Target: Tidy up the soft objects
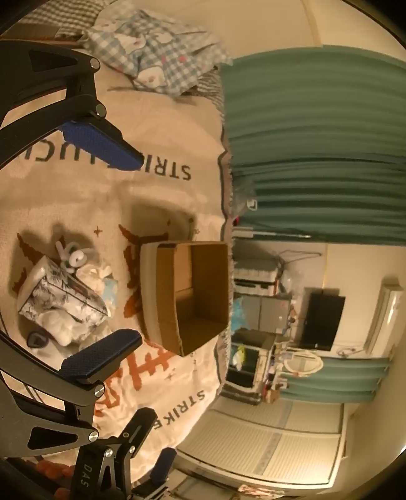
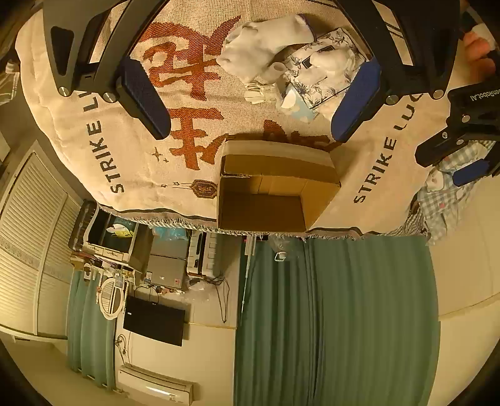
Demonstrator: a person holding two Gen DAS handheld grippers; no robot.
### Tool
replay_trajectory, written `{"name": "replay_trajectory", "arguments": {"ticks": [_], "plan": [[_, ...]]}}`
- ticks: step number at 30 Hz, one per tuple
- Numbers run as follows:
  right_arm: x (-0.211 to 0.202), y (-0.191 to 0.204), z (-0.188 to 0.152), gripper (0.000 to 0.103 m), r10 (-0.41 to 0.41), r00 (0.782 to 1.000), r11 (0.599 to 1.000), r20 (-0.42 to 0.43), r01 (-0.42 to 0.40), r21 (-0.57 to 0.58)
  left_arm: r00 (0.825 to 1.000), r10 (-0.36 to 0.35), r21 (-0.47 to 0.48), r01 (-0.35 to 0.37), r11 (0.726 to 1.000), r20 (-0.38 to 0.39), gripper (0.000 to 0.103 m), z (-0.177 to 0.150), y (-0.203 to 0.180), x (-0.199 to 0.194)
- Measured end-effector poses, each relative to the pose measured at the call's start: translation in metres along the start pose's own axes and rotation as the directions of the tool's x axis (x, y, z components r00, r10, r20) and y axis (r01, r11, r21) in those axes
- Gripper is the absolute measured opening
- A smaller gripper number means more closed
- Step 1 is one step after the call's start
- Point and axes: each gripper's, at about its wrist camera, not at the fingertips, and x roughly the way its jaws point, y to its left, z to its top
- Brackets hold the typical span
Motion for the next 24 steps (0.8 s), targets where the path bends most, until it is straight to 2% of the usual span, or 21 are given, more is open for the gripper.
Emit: {"name": "replay_trajectory", "arguments": {"ticks": [24], "plan": [[0.0041,-0.0051,0.0001,0.103,0.004,1.000,1.000,-0.001,-0.004,0.004,1.000,0.003,-0.004,-0.003,1.000,0.002,0.103,-0.0029,0.0027,-0.0022]]}}
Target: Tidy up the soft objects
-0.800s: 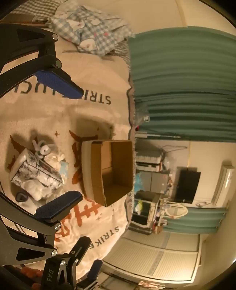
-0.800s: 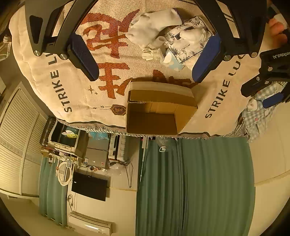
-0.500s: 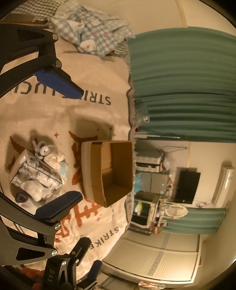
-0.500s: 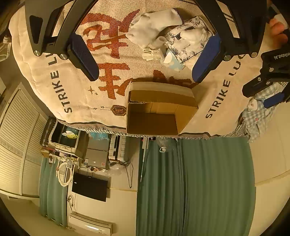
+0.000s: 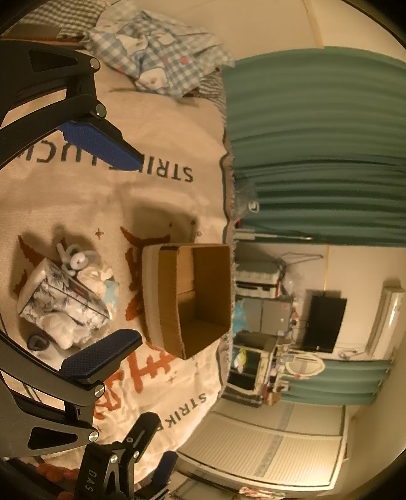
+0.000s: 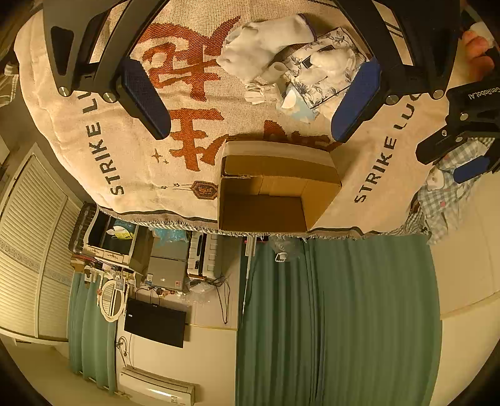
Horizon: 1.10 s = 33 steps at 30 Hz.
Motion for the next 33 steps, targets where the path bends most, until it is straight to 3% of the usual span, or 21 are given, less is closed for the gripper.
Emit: {"name": "replay_trajectory", "arguments": {"ticks": [33], "plan": [[0.0000,0.0027,-0.0005,0.103,0.000,1.000,1.000,-0.013,0.000,0.007,1.000,0.008,0.000,-0.008,1.000,-0.013,0.103,-0.0039,-0.0010,0.0056]]}}
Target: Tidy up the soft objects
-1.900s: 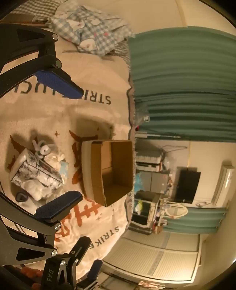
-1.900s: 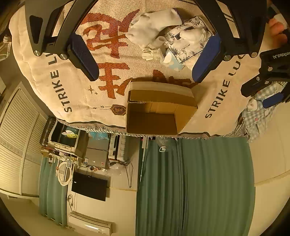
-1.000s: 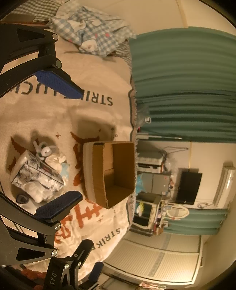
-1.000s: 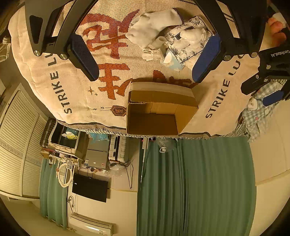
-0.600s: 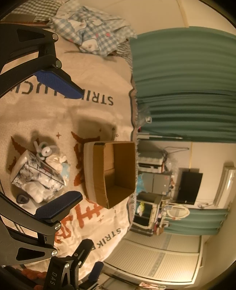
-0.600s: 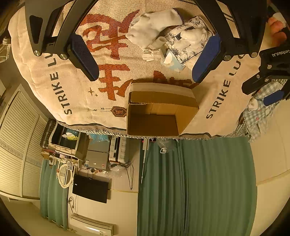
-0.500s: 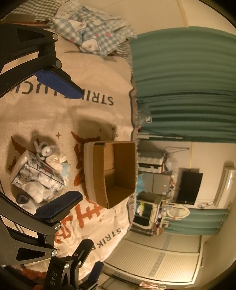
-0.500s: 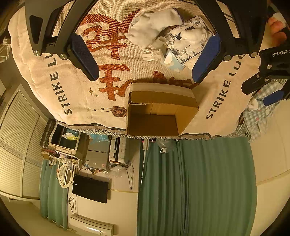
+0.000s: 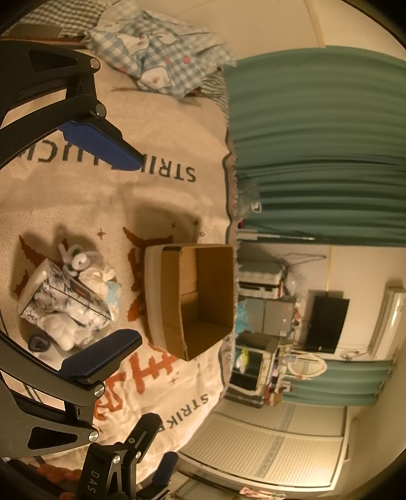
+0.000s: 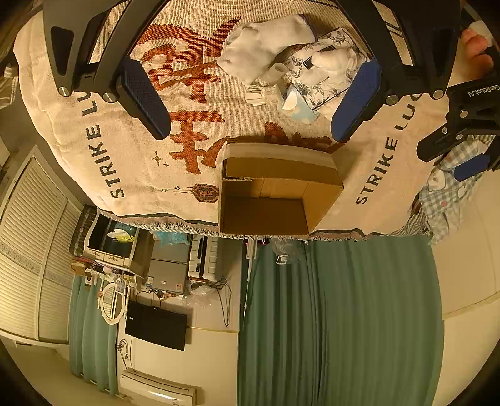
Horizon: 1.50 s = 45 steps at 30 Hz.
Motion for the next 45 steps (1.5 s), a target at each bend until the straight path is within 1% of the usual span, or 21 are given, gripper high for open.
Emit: {"name": "replay_trajectory", "arguments": {"ticks": [30,37,39,41,45], "plan": [[-0.001,0.001,-0.002,0.103,0.002,1.000,1.000,0.004,-0.002,-0.002,1.000,0.000,0.000,0.000,1.000,0.003,0.103,0.001,0.001,0.000],[-0.011,-0.006,0.001,0.103,-0.009,1.000,1.000,0.017,0.008,0.003,1.000,-0.001,-0.019,0.002,1.000,0.017,0.103,0.007,-0.003,-0.007],[-0.011,-0.010,0.000,0.103,-0.017,1.000,1.000,0.015,0.017,0.005,1.000,-0.007,-0.028,0.007,1.000,0.007,0.103,0.006,-0.006,-0.004],[-0.010,-0.017,-0.003,0.103,-0.030,1.000,0.999,-0.007,0.030,0.014,1.000,-0.017,-0.038,0.016,0.999,-0.015,0.103,0.002,-0.011,0.000],[0.006,-0.030,-0.013,0.103,-0.063,0.995,0.998,-0.075,0.064,0.010,0.995,-0.032,-0.060,0.026,0.998,-0.097,0.103,-0.011,-0.022,0.019]]}}
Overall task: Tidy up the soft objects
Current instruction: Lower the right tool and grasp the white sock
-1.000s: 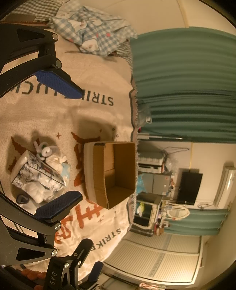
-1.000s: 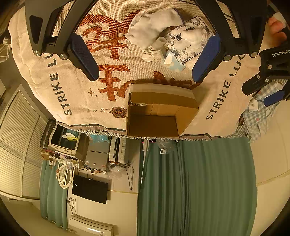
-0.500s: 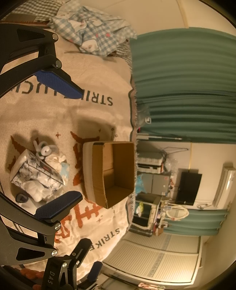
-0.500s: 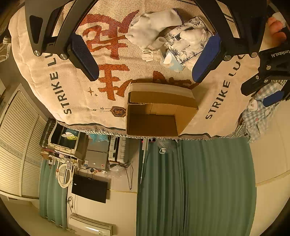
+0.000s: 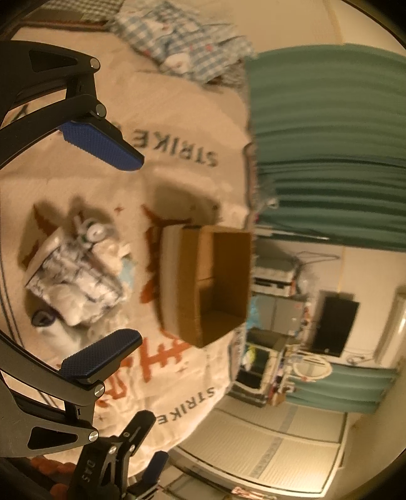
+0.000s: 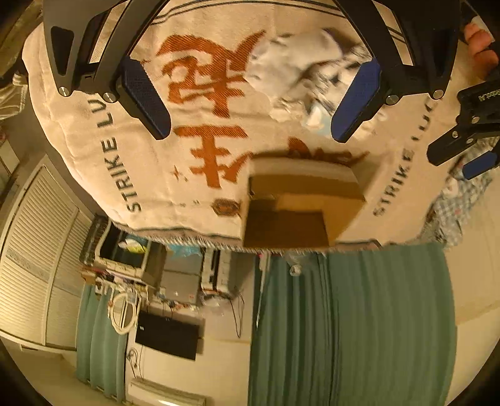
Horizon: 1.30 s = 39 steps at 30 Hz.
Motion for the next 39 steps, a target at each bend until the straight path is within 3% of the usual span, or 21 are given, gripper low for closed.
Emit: {"name": "replay_trajectory", "arguments": {"ticks": [3,6,11,15,20,22,25,30,32,39], "plan": [[0.023,-0.012,-0.008,0.100,0.006,0.997,1.000,-0.082,-0.004,0.017,0.998,0.009,-0.005,-0.009,1.000,-0.059,0.103,-0.015,-0.009,0.016],[0.054,-0.022,-0.019,0.095,0.046,0.980,0.998,-0.195,-0.035,0.061,0.993,0.023,0.012,-0.022,1.000,-0.112,0.102,-0.029,-0.017,0.029],[0.094,-0.014,-0.047,0.091,0.134,0.922,0.990,-0.363,-0.107,0.093,0.986,0.039,0.051,-0.031,0.998,-0.162,0.102,-0.045,-0.027,0.043],[0.111,-0.006,-0.064,0.091,0.166,0.883,0.986,-0.438,-0.140,0.091,0.982,0.049,0.069,-0.037,0.997,-0.185,0.102,-0.050,-0.026,0.051],[0.126,-0.005,-0.072,0.075,0.220,0.844,0.975,-0.489,-0.183,0.123,0.973,0.034,0.053,-0.022,0.998,-0.227,0.098,-0.058,-0.025,0.061],[0.128,-0.009,-0.069,0.052,0.276,0.826,0.961,-0.491,-0.218,0.173,0.972,0.023,0.066,-0.008,0.998,-0.233,0.096,-0.060,-0.029,0.059],[0.121,-0.016,-0.057,0.044,0.270,0.846,0.961,-0.460,-0.211,0.177,0.972,0.019,0.098,0.004,0.995,-0.233,0.093,-0.064,-0.038,0.055],[0.110,-0.031,-0.037,0.042,0.256,0.878,0.963,-0.403,-0.195,0.186,0.971,-0.014,0.088,0.036,0.996,-0.239,0.087,-0.066,-0.045,0.053],[0.108,-0.035,-0.033,0.042,0.244,0.885,0.966,-0.396,-0.184,0.183,0.970,-0.013,0.101,0.038,0.994,-0.241,0.078,-0.066,-0.049,0.057],[0.111,-0.036,-0.034,0.042,0.245,0.881,0.966,-0.404,-0.188,0.176,0.963,0.054,0.177,-0.006,0.984,-0.265,0.055,-0.073,-0.056,0.079]]}}
